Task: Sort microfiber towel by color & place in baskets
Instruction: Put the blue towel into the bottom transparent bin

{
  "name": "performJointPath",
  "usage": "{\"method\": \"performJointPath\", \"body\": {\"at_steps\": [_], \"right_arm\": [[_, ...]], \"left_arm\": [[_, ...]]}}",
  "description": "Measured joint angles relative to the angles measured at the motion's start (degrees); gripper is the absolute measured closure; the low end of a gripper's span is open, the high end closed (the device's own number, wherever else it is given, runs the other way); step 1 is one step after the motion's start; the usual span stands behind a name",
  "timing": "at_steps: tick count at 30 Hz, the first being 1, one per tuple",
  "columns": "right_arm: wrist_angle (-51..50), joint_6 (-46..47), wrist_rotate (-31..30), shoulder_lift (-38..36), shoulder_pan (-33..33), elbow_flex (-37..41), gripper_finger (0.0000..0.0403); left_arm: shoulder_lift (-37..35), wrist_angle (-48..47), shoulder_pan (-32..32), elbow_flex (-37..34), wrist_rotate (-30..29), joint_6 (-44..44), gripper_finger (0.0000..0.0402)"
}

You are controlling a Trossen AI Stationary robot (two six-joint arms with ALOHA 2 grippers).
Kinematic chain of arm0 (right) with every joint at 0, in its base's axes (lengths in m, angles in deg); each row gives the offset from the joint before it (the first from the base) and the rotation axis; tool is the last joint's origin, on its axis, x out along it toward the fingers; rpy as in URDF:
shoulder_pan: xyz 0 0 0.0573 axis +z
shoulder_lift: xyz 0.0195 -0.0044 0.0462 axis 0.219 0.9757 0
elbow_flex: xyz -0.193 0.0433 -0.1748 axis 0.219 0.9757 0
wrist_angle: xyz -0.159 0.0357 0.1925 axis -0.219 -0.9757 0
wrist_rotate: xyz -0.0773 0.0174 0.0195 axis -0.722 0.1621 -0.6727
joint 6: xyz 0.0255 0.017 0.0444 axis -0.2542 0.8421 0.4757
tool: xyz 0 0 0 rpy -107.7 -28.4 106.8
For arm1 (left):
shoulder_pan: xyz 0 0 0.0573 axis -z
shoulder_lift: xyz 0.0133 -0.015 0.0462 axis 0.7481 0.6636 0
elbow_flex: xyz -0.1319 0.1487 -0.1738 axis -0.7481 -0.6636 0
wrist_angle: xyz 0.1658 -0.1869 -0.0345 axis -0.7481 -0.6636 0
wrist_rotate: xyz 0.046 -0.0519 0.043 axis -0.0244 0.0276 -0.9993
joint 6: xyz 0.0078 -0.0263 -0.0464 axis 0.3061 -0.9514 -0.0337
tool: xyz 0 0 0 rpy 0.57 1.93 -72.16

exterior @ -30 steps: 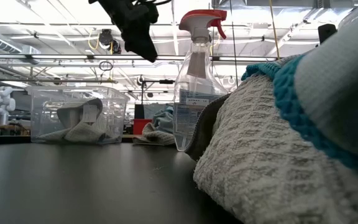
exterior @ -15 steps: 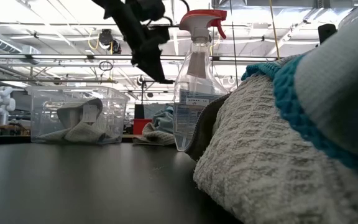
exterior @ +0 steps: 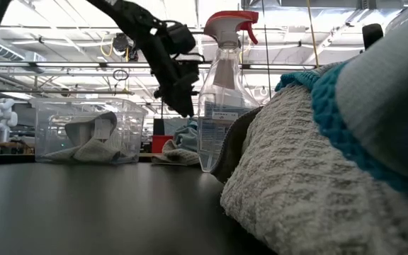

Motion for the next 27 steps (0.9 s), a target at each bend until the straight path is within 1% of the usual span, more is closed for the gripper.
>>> {"method": "performJointPath", "body": {"at_steps": [3, 7, 11, 13, 15, 17, 20, 21, 27], "right_arm": [[0.0, 1.2, 0.0, 0.0, 0.0, 0.0, 0.025], [0.0, 2.3, 0.0, 0.0, 0.0, 0.0, 0.025], [0.0, 2.4, 0.0, 0.0, 0.0, 0.0, 0.025], [0.0, 2.4, 0.0, 0.0, 0.0, 0.0, 0.025], [0.0, 2.4, 0.0, 0.0, 0.0, 0.0, 0.025], [0.0, 2.4, 0.0, 0.0, 0.0, 0.0, 0.025], [0.0, 2.0, 0.0, 0.0, 0.0, 0.0, 0.025], [0.0, 1.7, 0.0, 0.0, 0.0, 0.0, 0.025], [0.0, -1.5, 0.0, 0.0, 0.0, 0.0, 0.025]], "left_arm": [[1.8, 1.3, -0.7, 0.0, 3.3, -0.1, 0.021], [3.7, 3.3, -0.8, 0.0, 2.2, -0.2, 0.0211], [5.1, 4.7, -0.8, 0.0, 1.2, -0.2, 0.023], [5.6, 5.5, -0.9, 0.0, 0.5, -0.2, 0.0248], [5.7, 4.7, -1.1, 0.0, 0.5, -0.1, 0.0275], [5.7, 4.7, -1.2, 0.0, 0.5, 0.1, 0.0311], [5.5, 4.1, -1.2, 0.0, 0.7, 0.6, 0.0379], [5.3, 3.8, -1.2, 0.0, 0.7, 0.6, 0.0388], [2.6, 4.0, -1.1, 0.0, 1.8, 1.6, 0.0396]]}}
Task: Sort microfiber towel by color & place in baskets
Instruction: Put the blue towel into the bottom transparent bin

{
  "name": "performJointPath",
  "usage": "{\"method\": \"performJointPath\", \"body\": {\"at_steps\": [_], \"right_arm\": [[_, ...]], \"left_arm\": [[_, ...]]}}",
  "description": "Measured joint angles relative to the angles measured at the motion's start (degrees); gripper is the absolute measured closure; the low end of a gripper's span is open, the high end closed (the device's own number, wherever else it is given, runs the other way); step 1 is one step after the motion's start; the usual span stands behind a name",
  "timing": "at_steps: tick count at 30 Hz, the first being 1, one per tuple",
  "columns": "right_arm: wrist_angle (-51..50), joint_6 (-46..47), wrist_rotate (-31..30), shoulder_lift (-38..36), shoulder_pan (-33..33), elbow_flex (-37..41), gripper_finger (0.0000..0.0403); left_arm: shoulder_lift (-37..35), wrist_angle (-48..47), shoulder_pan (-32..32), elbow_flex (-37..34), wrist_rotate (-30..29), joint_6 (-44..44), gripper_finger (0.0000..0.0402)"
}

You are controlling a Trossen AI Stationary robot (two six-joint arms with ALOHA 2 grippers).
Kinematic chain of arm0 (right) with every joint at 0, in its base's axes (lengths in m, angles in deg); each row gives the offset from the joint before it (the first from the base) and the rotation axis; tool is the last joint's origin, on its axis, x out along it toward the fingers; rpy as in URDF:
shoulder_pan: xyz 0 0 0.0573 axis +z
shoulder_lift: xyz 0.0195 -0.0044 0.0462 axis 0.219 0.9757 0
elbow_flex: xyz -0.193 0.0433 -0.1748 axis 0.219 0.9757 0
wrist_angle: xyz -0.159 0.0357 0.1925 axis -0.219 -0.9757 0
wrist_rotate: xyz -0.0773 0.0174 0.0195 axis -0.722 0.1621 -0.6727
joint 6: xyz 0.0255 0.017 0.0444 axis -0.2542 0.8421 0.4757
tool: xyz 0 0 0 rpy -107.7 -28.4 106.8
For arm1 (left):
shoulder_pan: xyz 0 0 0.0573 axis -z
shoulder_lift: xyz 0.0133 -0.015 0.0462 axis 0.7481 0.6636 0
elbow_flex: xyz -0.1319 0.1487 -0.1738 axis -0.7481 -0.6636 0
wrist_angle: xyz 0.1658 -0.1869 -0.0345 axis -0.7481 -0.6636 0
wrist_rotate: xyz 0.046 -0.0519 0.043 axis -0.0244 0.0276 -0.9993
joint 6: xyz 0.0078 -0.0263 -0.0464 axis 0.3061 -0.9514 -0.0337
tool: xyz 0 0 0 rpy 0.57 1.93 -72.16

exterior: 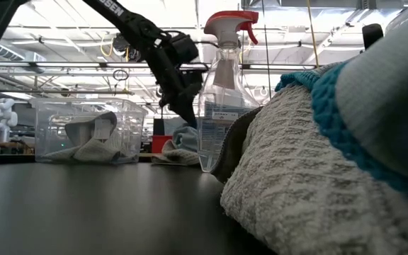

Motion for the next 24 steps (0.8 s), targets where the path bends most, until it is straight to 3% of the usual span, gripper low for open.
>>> {"method": "performJointPath", "body": {"at_steps": [13, 24], "right_arm": [[0.0, 0.2, 0.0, 0.0, 0.0, 0.0, 0.025], [0.0, 0.0, 0.0, 0.0, 0.0, 0.0, 0.025]], "left_arm": [[-13.2, 0.5, 0.1, 0.0, 2.6, 0.1, 0.04], [-19.3, -2.9, 1.3, 0.0, 3.0, 0.1, 0.0401]]}}
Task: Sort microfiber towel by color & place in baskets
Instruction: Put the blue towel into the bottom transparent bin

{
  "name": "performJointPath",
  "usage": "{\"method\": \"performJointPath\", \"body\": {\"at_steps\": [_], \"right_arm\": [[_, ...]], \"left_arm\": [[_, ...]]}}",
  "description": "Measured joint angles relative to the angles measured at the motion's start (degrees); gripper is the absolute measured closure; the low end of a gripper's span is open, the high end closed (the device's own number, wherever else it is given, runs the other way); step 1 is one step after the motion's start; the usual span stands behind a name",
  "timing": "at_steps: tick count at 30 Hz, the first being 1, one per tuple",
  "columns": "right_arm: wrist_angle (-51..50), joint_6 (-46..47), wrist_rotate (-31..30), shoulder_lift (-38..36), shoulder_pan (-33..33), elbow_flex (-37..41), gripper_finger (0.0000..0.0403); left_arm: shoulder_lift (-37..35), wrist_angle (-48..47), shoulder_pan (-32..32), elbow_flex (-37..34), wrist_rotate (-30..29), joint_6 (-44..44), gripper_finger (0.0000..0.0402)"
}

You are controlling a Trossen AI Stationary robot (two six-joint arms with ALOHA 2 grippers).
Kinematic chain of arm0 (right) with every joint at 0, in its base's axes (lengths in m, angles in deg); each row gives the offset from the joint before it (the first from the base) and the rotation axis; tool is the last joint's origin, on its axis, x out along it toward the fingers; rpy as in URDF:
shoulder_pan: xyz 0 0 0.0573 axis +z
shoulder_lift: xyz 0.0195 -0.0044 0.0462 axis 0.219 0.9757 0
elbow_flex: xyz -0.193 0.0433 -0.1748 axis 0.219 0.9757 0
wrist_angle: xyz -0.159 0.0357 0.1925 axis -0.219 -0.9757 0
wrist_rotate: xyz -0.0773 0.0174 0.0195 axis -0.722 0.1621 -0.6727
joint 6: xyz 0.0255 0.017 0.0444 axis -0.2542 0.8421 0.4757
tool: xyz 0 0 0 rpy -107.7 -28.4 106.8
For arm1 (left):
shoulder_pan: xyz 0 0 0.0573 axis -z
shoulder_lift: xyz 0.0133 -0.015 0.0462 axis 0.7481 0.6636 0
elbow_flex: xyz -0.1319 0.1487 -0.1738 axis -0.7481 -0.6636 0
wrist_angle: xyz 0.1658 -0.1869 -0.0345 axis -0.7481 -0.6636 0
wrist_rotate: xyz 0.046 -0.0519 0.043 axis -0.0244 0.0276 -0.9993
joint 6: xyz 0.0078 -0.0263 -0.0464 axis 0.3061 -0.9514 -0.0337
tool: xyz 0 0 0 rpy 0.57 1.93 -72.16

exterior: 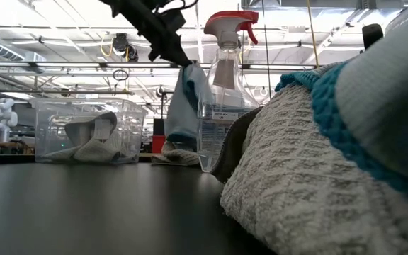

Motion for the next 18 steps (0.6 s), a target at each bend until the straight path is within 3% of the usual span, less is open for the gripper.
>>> {"method": "performJointPath", "body": {"at_steps": [9, 18], "right_arm": [[0.0, 0.0, 0.0, 0.0, 0.0, 0.0, 0.025], [0.4, 0.6, 0.0, 0.0, 0.0, 0.0, 0.025]], "left_arm": [[-3.1, -2.2, 2.1, 0.0, 0.7, -2.2, 0.0401], [-5.1, 1.5, 3.7, 0.0, 2.3, -7.2, 0.0401]]}}
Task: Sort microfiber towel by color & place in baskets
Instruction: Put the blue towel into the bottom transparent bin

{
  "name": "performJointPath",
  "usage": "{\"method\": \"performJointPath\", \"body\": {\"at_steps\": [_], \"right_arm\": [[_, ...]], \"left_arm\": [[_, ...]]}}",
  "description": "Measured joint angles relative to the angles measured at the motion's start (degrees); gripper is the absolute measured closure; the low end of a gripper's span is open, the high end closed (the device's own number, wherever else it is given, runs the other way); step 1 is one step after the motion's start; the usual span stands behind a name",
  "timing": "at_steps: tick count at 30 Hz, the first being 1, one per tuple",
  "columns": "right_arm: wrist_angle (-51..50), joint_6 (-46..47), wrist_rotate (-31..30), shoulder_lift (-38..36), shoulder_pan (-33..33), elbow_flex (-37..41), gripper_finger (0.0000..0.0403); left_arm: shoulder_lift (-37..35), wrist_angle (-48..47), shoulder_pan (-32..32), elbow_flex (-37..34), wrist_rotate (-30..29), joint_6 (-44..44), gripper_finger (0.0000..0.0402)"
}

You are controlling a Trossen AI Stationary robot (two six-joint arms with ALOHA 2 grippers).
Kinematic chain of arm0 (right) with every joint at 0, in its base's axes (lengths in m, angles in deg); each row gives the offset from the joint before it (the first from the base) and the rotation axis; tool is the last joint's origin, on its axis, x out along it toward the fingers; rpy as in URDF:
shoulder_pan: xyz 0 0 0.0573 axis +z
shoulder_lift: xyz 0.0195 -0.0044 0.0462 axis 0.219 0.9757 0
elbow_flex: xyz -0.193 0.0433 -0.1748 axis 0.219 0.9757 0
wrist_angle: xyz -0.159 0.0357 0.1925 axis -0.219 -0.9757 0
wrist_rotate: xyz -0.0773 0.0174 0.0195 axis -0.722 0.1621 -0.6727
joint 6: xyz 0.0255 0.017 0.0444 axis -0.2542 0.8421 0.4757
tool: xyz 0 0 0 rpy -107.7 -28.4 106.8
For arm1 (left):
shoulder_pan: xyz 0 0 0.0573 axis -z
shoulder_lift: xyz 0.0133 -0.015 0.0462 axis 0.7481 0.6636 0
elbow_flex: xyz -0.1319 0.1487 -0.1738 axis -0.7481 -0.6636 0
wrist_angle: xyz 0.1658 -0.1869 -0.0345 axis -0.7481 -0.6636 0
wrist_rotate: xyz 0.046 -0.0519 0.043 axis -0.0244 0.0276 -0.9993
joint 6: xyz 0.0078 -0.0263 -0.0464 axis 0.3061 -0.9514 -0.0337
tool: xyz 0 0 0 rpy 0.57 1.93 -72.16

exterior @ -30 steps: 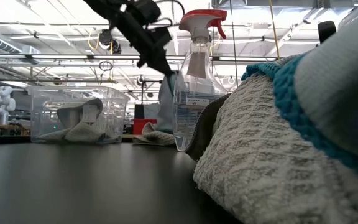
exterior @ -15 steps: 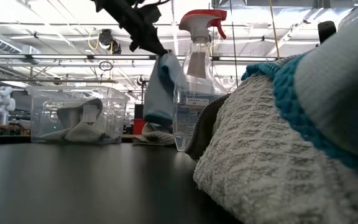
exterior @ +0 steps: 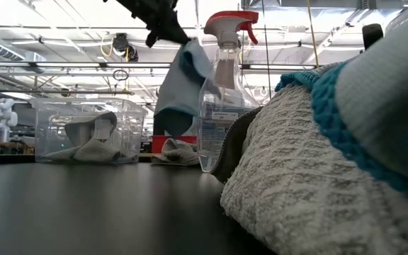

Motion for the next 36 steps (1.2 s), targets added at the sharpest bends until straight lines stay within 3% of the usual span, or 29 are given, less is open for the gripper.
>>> {"method": "performJointPath", "body": {"at_steps": [6, 9, 13, 16, 23, 28, 32, 36], "right_arm": [[11.2, 5.5, -0.2, 0.0, 0.0, 0.0, 0.025], [17.5, 9.8, -4.2, 0.0, 0.0, 0.0, 0.025], [22.8, 7.4, -9.6, 0.0, 0.0, 0.0, 0.025], [27.1, 5.6, -10.3, 0.0, 0.0, 0.0, 0.025], [29.6, 4.9, -7.1, 0.0, -0.1, 0.0, 0.025], [35.2, 3.9, -0.6, 1.9, -0.1, -0.2, 0.025], [35.2, -0.5, 3.5, 7.1, -0.1, -4.8, 0.025], [34.4, -10.6, 5.7, 15.8, -0.1, -13.3, 0.0249]], "left_arm": [[-1.8, 1.9, 0.1, 0.0, 2.5, 3.9, 0.0401], [-2.6, 1.8, 0.1, 0.0, 2.8, 5.0, 0.0401], [-3.8, 1.1, 0.2, 0.0, 3.1, 7.1, 0.0401], [-4.4, 1.4, 0.1, 0.0, 4.7, 7.6, 0.0401], [-5.7, 2.5, 0.0, 0.0, 5.0, 7.6, 0.0401], [-6.1, 6.4, 0.8, 0.0, 5.6, 7.1, 0.0401], [-6.1, 8.9, 1.7, 0.0, 7.0, 7.1, 0.0401], [-5.8, 10.2, 2.6, 0.0, 7.5, 7.0, 0.0401]]}}
